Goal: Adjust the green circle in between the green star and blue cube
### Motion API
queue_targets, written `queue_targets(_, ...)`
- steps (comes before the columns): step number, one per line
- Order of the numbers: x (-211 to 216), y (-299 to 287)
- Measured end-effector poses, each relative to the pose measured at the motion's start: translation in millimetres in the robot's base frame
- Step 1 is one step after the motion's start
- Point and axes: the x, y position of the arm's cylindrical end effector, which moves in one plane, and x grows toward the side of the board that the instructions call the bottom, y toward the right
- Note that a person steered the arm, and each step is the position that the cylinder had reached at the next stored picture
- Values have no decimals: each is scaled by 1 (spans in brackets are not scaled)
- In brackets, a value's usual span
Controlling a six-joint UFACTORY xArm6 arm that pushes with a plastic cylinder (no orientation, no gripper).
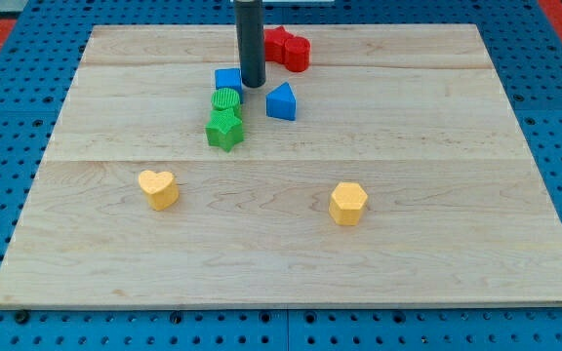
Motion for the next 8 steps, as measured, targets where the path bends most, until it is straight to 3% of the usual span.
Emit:
queue_targets(1,-32,0)
queue_targets(8,2,-12)
